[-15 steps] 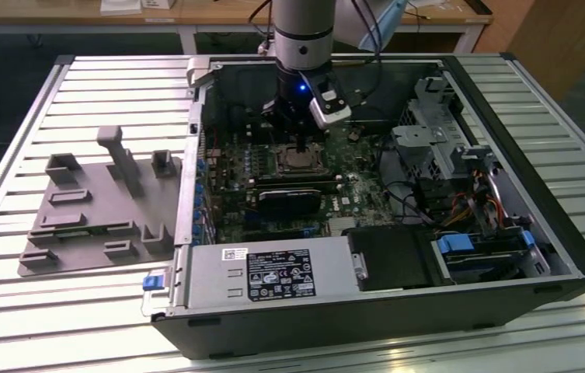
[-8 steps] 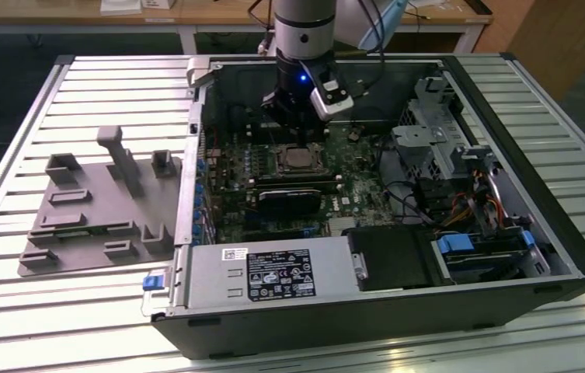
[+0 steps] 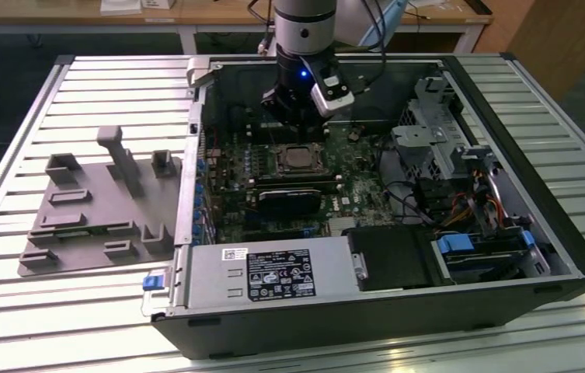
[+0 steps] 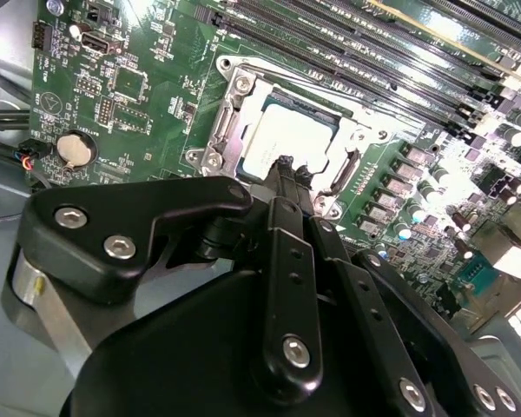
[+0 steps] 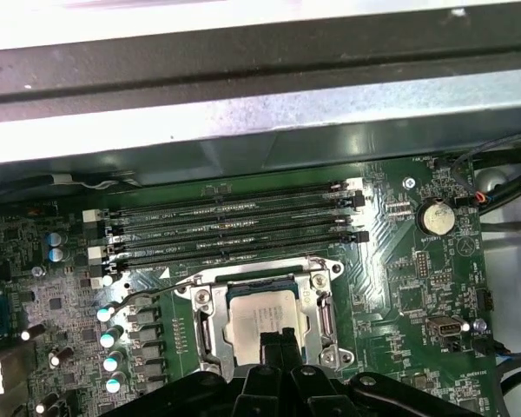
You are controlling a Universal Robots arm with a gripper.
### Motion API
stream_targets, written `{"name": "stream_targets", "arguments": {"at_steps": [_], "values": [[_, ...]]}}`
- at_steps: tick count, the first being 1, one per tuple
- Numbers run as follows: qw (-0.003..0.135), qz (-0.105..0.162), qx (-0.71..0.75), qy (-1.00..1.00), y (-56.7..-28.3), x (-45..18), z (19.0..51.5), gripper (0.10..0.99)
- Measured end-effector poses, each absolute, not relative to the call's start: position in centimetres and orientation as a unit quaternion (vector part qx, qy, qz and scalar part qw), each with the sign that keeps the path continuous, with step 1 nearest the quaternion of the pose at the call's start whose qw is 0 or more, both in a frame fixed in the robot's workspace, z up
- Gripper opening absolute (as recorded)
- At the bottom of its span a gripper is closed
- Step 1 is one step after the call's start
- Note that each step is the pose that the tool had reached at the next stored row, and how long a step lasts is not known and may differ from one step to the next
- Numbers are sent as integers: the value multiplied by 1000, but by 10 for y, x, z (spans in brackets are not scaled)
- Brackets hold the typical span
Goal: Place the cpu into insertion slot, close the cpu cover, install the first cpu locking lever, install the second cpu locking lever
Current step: 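Install the first cpu locking lever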
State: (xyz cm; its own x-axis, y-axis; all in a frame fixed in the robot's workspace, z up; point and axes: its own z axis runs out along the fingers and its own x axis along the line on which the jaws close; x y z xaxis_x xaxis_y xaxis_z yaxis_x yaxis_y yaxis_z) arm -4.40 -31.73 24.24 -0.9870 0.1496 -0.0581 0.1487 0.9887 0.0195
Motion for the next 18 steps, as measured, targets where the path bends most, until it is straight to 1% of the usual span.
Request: {"name": "stream_targets", "arguments": {"at_steps": [10, 18], "values": [[30, 8, 75, 997, -317, -45, 243, 102], [30, 8, 75, 997, -317, -61, 243, 102]]}}
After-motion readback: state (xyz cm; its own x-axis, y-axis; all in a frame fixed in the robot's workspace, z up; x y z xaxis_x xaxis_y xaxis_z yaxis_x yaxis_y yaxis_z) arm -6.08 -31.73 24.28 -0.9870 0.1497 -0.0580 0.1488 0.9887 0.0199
